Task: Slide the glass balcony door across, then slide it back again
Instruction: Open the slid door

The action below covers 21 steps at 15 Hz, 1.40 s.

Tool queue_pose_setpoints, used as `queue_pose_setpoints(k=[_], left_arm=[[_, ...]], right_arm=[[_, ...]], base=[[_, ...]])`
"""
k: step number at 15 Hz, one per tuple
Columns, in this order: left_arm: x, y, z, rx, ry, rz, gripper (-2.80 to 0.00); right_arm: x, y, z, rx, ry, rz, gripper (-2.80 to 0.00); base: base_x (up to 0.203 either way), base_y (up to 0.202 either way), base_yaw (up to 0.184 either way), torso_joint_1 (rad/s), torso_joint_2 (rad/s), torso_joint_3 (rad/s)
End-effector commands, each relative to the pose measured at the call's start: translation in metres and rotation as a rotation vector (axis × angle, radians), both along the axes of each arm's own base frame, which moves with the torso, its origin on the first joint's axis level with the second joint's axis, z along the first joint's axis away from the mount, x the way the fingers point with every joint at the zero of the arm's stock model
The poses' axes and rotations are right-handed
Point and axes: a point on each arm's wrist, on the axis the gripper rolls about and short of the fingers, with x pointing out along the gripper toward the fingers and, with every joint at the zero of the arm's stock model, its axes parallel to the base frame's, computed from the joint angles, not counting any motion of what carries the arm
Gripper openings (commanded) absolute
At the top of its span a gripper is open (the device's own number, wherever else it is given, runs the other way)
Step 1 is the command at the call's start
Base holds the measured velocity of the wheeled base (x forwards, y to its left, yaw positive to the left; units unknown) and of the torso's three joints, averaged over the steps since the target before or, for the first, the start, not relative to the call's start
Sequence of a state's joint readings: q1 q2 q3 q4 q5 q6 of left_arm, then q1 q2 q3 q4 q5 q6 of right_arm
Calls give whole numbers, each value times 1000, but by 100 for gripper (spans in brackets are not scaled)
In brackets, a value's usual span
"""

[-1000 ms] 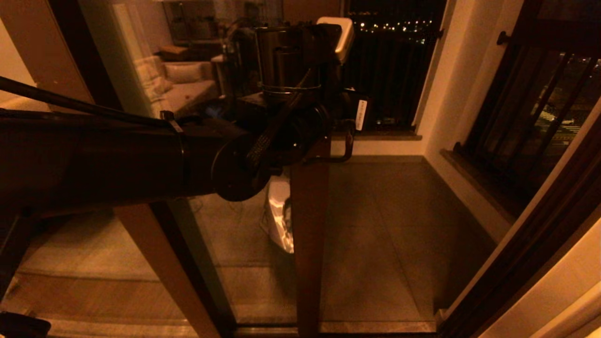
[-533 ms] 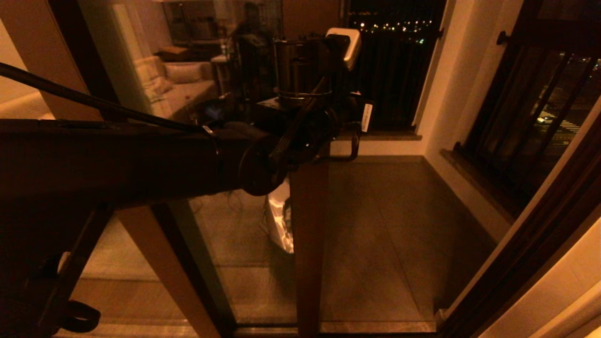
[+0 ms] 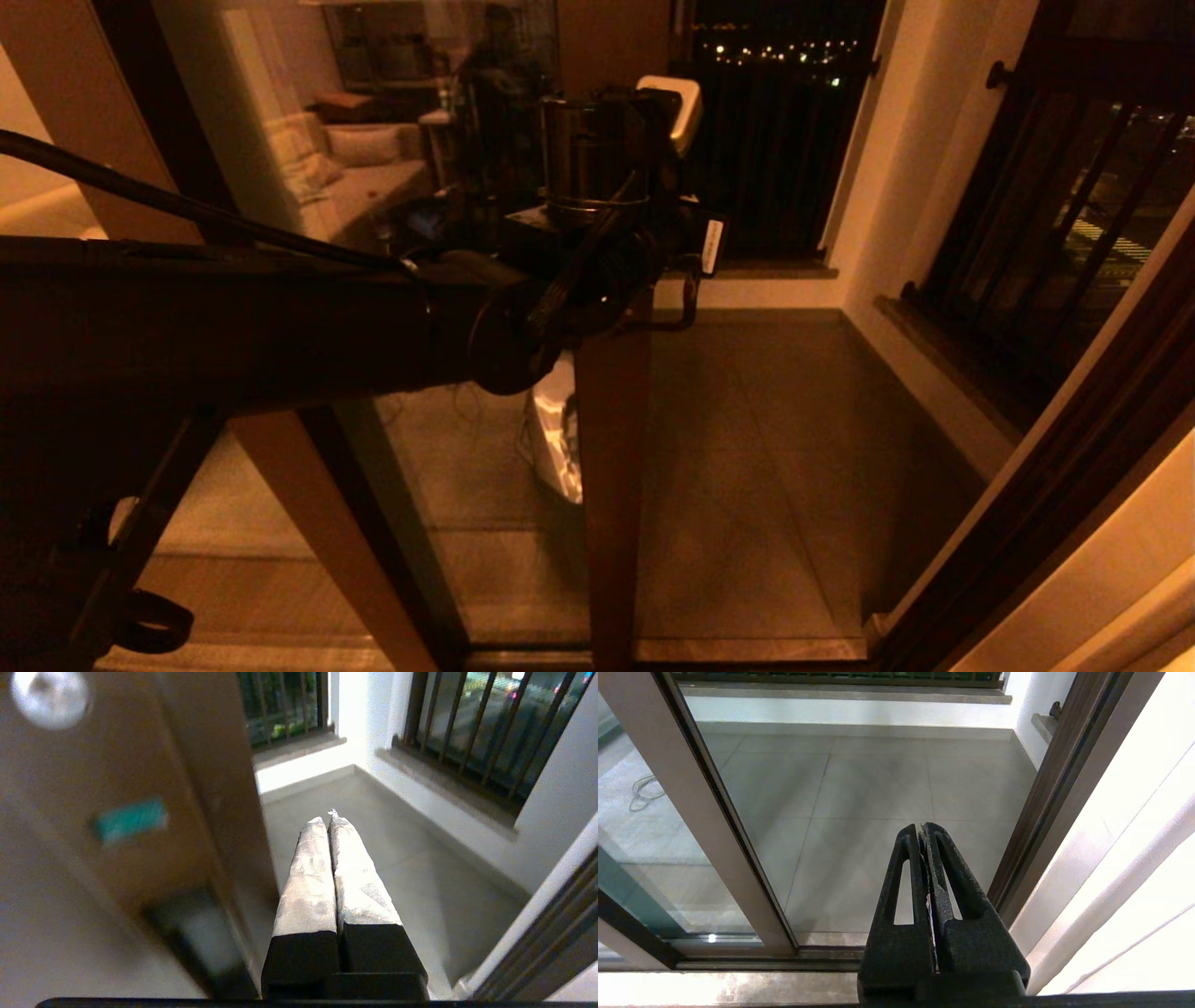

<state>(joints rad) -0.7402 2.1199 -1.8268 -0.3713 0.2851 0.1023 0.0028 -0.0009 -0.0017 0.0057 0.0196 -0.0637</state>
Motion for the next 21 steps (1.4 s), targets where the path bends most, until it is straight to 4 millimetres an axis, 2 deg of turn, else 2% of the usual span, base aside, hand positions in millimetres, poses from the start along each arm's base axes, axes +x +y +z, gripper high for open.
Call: queue_pose_setpoints(k=[1,5,16,21], left_arm=[[-6,9,2,6,11,13,-280],[-13,20,5,-8,32,21,-280],[6,43,3,-6,38,102,-280],[5,56,6,-3,41,125,-280]], right_arm=[[0,0,0,1,1,1,-280],[0,0,0,-1,1,1,-280],[0,0,0,-1,1,1,-280],[0,0,0,1,1,1,-280]], base=[[0,0,0,0,0,0],[0,0,0,0,0,0],[0,0,0,0,0,0],[0,0,0,0,0,0]])
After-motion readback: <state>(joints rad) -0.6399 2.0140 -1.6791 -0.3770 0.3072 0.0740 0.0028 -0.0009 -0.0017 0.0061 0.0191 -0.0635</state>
